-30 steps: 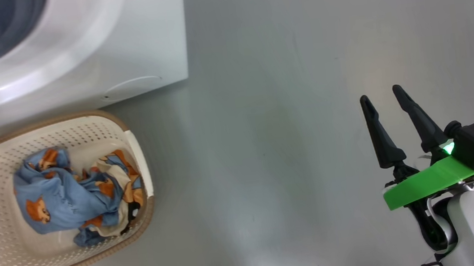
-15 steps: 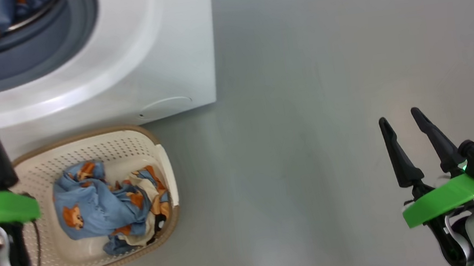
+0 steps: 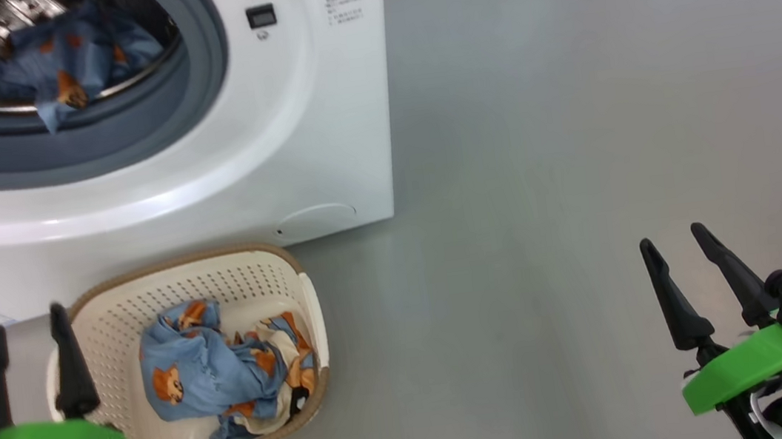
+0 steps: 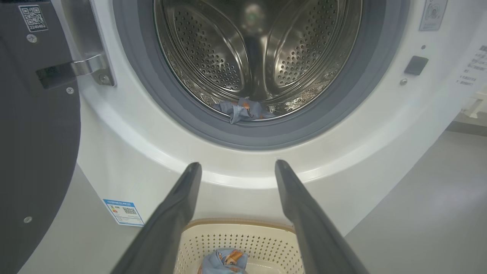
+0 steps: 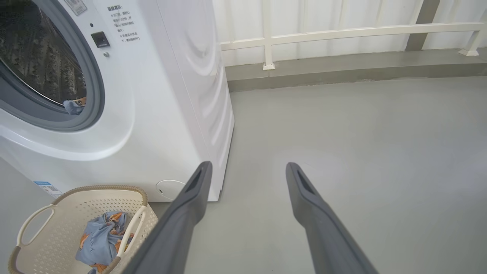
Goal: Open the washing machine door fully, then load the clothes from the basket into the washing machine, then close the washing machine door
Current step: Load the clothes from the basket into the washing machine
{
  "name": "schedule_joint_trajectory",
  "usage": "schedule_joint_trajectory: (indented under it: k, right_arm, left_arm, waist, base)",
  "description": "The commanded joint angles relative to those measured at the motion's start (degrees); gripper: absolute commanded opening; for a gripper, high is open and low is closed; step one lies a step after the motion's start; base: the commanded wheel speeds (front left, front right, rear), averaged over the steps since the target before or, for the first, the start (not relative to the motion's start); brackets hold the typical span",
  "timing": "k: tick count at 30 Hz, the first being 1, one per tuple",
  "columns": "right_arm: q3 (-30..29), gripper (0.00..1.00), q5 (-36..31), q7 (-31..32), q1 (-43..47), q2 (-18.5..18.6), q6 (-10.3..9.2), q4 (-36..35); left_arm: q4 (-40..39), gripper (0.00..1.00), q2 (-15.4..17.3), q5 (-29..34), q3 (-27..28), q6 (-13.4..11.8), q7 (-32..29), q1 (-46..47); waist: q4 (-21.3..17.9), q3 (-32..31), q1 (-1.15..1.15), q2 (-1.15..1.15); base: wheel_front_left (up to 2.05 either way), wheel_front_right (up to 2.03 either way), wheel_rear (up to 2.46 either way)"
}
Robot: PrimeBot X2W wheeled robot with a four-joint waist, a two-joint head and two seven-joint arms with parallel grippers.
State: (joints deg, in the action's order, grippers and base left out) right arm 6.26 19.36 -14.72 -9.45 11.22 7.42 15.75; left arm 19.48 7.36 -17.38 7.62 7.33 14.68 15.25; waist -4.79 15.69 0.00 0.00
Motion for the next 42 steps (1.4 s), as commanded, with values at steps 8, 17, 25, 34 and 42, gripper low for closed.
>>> schedule_joint_trajectory:
  k: [8, 17, 25, 34, 42]
  right_arm:
    - [1.36, 1.00, 0.88, -0.28, 3.31, 1.75, 0.07, -0.74]
    - [0.54, 1.00, 1.35, -0.28, 6.28, 2.60, 0.07, -0.72]
    - [-0.68, 1.00, 1.35, -0.28, 8.07, 2.78, 0.07, -1.31]
    - [-1.21, 1.00, 1.21, -0.28, 8.49, 2.75, 0.07, -1.79]
    - [-1.31, 1.00, 1.07, -0.28, 7.77, 2.53, 0.07, -2.10]
  left_arm:
    - [-3.96, 1.00, 0.12, 0.45, 2.72, 0.15, 0.32, -5.65]
    - [-6.79, 1.00, -0.82, 1.10, 3.55, 0.15, 0.32, -11.08]
    - [-9.91, 1.00, -1.32, 1.24, 4.15, 0.15, 0.32, -15.13]
    - [-11.60, 1.00, -2.23, 1.35, 5.02, 0.15, 0.32, -16.89]
    - [-11.90, 1.00, -2.31, 1.29, 5.10, 0.15, 0.32, -16.15]
  waist:
    - [1.34, -4.73, 0.00, 0.00]
    - [1.97, -8.14, 0.00, 0.00]
    - [2.54, -9.18, 0.00, 0.00]
    - [2.83, -9.07, 0.00, 0.00]
    - [2.86, -7.56, 0.00, 0.00]
  base:
    - [0.00, 0.00, 0.00]
    - [0.00, 0.00, 0.00]
    - [0.00, 0.00, 0.00]
    - [0.00, 0.00, 0.00]
    - [0.00, 0.00, 0.00]
